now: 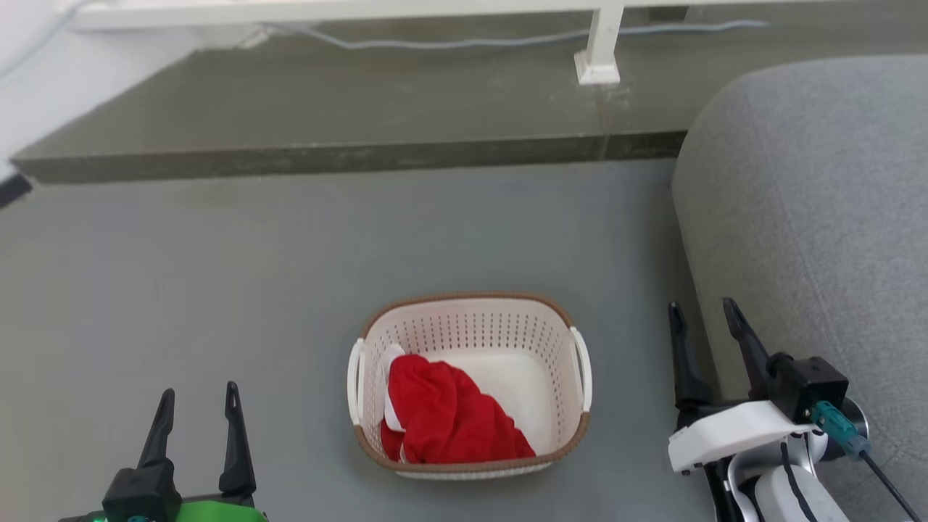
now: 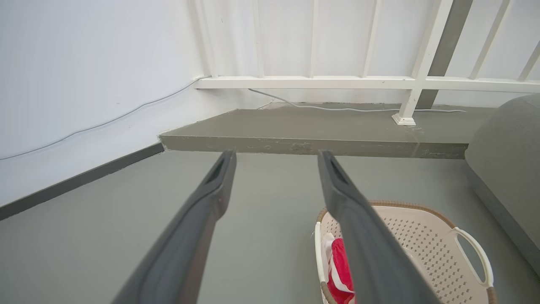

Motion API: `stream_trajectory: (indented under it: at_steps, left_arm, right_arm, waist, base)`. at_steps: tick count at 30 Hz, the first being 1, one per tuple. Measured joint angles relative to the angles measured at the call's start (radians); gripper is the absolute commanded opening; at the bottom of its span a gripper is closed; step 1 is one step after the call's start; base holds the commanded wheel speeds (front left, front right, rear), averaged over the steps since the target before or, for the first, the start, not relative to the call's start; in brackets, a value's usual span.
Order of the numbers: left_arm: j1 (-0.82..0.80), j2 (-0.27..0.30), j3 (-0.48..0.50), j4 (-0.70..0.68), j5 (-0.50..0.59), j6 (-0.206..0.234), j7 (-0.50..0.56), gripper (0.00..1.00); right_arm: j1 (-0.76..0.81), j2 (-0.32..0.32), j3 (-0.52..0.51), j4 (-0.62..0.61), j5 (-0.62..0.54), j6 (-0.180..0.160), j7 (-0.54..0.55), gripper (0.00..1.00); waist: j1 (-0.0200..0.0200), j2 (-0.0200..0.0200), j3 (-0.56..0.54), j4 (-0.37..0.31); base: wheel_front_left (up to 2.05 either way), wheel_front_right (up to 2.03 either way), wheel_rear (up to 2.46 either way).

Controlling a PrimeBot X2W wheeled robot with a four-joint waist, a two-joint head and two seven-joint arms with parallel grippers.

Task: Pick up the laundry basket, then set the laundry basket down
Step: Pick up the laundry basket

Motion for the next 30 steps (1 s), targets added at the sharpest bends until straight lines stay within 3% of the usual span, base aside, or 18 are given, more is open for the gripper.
stream_trajectory:
  at_steps: [10,16,30]
  left_arm:
    - [-0.076,0.002,-0.010,0.017,0.002,-0.005,0.000,1.00]
    - [-0.150,0.009,-0.013,0.097,0.002,-0.015,0.000,1.00]
    - [-0.380,0.010,-0.023,0.299,0.001,-0.037,0.059,1.00]
  right_arm:
    - [-0.092,0.000,-0.002,0.033,-0.022,0.025,0.000,1.00]
    - [-0.160,-0.001,-0.002,0.081,-0.027,0.029,0.000,1.00]
    - [-0.378,-0.005,0.023,0.297,-0.015,0.034,0.013,1.00]
  waist:
    - [0.0000,0.0000,0.104,-0.007]
    - [0.0000,0.0000,0.183,-0.015]
    - [0.0001,0.0000,0.378,-0.038]
  base:
    - [0.00,0.00,0.00]
    - [0.00,0.00,0.00]
    - [0.00,0.00,0.00]
